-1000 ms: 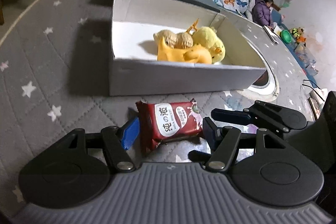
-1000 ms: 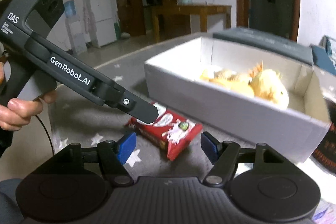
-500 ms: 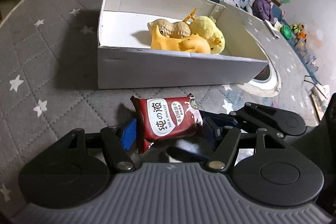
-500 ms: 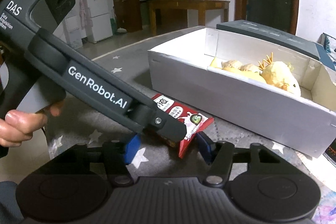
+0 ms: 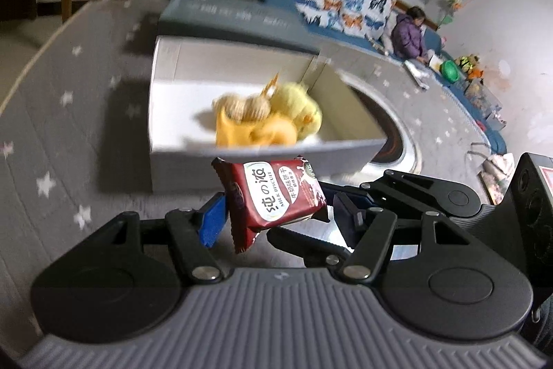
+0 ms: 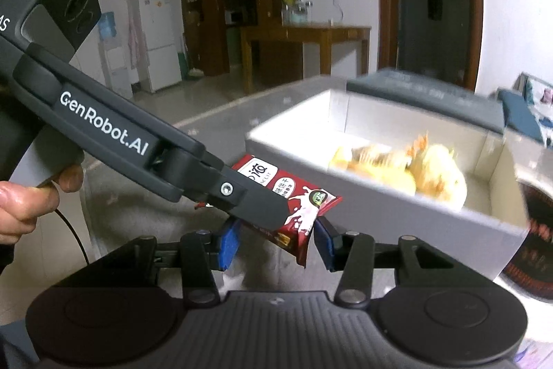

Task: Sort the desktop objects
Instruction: 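Lift the red biscuit packet with the left tool over the white box, then lower the packet onto the toys and open the left tool, then withdraw the left tool from the white box toward the dark grey box, then move the left tool onto the dark grey box while the right tool approaches it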

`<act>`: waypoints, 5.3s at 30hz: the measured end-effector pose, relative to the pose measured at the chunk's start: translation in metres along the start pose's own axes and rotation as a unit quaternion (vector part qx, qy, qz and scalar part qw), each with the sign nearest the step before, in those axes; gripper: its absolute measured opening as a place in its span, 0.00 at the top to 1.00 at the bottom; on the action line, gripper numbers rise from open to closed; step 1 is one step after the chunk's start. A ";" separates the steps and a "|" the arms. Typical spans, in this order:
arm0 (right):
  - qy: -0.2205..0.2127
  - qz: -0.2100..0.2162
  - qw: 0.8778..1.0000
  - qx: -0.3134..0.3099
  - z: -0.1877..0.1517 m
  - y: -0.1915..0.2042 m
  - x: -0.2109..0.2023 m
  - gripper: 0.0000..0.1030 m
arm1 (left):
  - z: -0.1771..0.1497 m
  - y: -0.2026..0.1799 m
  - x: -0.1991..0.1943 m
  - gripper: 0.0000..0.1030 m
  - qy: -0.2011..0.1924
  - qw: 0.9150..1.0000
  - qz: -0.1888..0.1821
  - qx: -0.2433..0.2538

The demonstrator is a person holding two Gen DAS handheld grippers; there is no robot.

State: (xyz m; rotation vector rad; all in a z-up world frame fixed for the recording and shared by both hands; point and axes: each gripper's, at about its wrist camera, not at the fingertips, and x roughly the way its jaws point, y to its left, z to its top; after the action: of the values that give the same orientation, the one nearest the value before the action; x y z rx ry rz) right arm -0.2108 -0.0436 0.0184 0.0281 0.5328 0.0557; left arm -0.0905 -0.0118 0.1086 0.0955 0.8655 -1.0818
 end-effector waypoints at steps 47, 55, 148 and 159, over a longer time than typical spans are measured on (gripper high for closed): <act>0.014 -0.094 0.995 0.043 0.034 -0.075 0.012 0.21 | 0.069 -0.020 0.053 0.02 -0.017 0.984 0.129 0.122; 0.006 -0.103 0.994 0.046 0.031 -0.073 -0.001 0.17 | 0.093 -0.028 0.014 0.00 -0.026 0.972 0.168 0.161; 0.012 -0.126 0.982 0.138 0.102 -0.183 0.049 0.05 | 0.160 0.040 0.135 0.00 0.024 0.972 0.233 0.036; 0.025 -0.136 0.979 0.147 0.111 -0.217 0.078 0.04 | 0.190 0.058 0.159 0.00 0.011 0.972 0.235 0.020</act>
State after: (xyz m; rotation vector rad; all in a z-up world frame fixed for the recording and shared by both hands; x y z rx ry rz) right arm -0.0772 -0.2571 0.0656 0.2425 0.5877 -0.2905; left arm 0.0934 -0.1879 0.1143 0.3304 0.7891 -0.6541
